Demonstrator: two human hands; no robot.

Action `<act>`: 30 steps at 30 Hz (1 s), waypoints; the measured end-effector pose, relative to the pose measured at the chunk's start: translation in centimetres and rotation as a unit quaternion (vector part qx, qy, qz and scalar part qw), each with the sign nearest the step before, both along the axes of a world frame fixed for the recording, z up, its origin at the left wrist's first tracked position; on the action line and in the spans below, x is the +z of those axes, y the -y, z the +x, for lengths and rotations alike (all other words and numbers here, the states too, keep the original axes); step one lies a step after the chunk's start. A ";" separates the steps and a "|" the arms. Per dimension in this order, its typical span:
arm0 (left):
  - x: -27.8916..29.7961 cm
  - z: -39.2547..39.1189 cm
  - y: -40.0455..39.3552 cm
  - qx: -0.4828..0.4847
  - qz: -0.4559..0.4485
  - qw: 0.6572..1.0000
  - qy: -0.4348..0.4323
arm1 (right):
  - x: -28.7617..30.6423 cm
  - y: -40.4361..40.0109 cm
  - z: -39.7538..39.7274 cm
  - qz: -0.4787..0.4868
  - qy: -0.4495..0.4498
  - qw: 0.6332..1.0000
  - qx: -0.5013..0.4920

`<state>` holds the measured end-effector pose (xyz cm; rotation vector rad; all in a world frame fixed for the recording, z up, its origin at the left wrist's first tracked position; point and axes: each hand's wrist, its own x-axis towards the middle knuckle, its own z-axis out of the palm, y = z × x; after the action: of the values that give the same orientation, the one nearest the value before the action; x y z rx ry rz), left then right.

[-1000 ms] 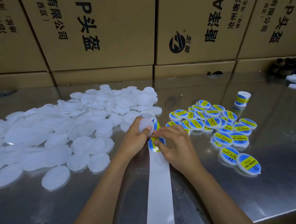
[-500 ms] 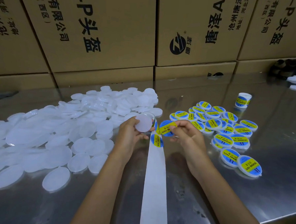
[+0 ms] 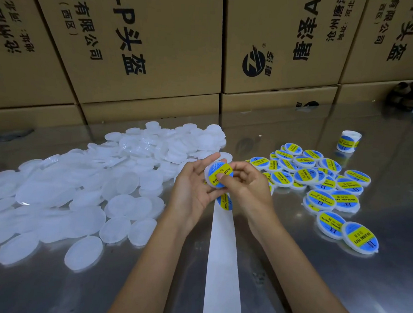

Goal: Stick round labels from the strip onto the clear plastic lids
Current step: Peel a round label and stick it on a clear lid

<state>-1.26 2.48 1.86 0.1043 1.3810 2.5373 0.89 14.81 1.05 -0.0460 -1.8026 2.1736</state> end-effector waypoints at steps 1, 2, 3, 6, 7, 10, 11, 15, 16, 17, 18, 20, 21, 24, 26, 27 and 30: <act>0.0 0.0 0.0 -0.005 -0.001 1.000 0.000 | -0.1 0.0 0.0 0.008 -0.003 1.000 -0.003; 0.1 0.0 -0.1 -0.007 0.000 1.000 0.001 | -0.1 0.0 0.0 0.014 -0.006 1.000 -0.006; 0.1 0.1 -0.1 -0.010 0.002 1.000 0.002 | -0.1 0.0 0.0 0.015 -0.009 1.000 -0.010; 0.1 0.2 -0.1 -0.018 0.004 1.000 -0.004 | -0.1 0.0 -0.1 0.011 -0.016 1.000 -0.020; 0.1 0.2 -0.1 -0.019 0.004 1.000 -0.006 | -0.1 0.0 -0.1 0.013 -0.018 1.000 -0.022; 0.4 0.4 -0.2 -0.019 -0.001 1.000 -0.010 | 0.0 0.1 -0.1 0.019 -0.021 0.999 -0.026; 0.5 0.5 -0.3 -0.019 -0.003 1.000 -0.011 | -0.1 0.1 -0.1 0.021 -0.024 0.999 -0.028; 0.8 0.8 -0.6 -0.016 -0.010 1.000 -0.013 | -0.1 0.1 -0.1 0.036 -0.029 0.998 -0.037; 0.9 0.9 -0.7 -0.014 -0.014 1.000 -0.015 | -0.1 0.1 -0.1 0.038 -0.030 0.998 -0.039; 0.9 0.9 -0.7 -0.013 -0.019 1.000 -0.018 | -0.2 0.1 -0.1 0.039 -0.031 0.998 -0.040; 0.9 1.0 -0.8 -0.012 -0.024 0.999 -0.021 | -0.2 0.1 -0.1 0.040 -0.032 0.998 -0.042; 0.9 1.0 -0.9 -0.012 -0.030 0.999 -0.024 | -0.2 0.1 -0.1 0.046 -0.034 0.997 -0.046; 0.9 1.0 -0.9 -0.012 -0.031 0.999 -0.024 | -0.3 0.1 -0.2 0.049 -0.035 0.997 -0.048; 0.9 0.9 -1.0 -0.012 -0.033 0.999 -0.025 | -0.4 0.1 -0.2 0.056 -0.038 0.996 -0.051; 0.8 0.9 -0.9 -0.010 -0.033 0.999 -0.023 | -0.4 0.0 -0.3 0.061 -0.041 0.996 -0.051; 0.8 0.9 -0.9 -0.009 -0.033 0.999 -0.023 | -0.5 0.0 -0.3 0.062 -0.043 0.996 -0.050; 0.8 1.0 -1.0 -0.005 -0.029 0.999 -0.019 | -0.5 0.0 -0.3 0.060 -0.050 0.996 -0.048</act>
<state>-0.24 3.48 2.71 0.1493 1.4644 2.4971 0.64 14.79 0.53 0.0037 -1.8320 1.9617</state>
